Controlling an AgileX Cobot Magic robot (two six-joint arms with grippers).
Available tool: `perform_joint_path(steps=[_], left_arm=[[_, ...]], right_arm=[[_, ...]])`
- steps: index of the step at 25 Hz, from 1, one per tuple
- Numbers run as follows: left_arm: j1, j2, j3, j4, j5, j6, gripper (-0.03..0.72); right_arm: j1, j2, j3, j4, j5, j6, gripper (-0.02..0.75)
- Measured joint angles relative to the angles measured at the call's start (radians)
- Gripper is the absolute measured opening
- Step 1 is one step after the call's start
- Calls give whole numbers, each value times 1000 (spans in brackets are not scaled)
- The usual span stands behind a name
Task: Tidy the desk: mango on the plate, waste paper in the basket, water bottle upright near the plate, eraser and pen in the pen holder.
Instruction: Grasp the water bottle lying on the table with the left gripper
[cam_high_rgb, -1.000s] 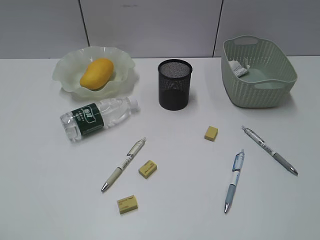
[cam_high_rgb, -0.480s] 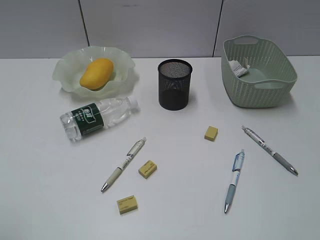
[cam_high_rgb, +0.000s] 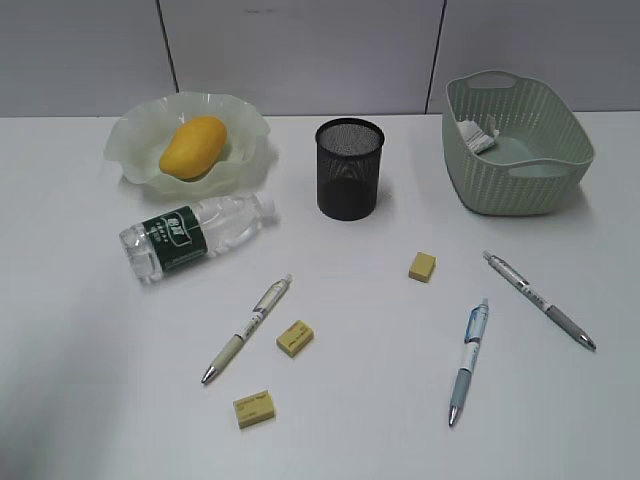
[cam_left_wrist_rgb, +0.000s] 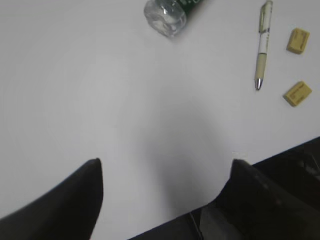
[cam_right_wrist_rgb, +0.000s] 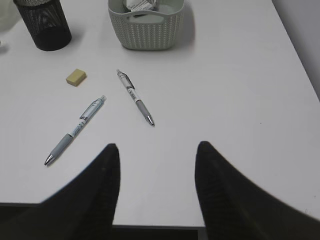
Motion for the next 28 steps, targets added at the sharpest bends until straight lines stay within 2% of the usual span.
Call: perform_joint_path(steps=[10,14,22,28], left_arm=[[-220,590,-370,161,17,71,591],[-288,785,-512,182,5,124,591],[-320,1091,-803,158,13,217,588],[-324,1171,-854,132,12,251,586]], right_arm=[[0,0,0,0,0,0,394],[0,0,0,0,0,0,394],[0,0,0,0,0,-1,394],[0,0,0,0,0,-1,394]])
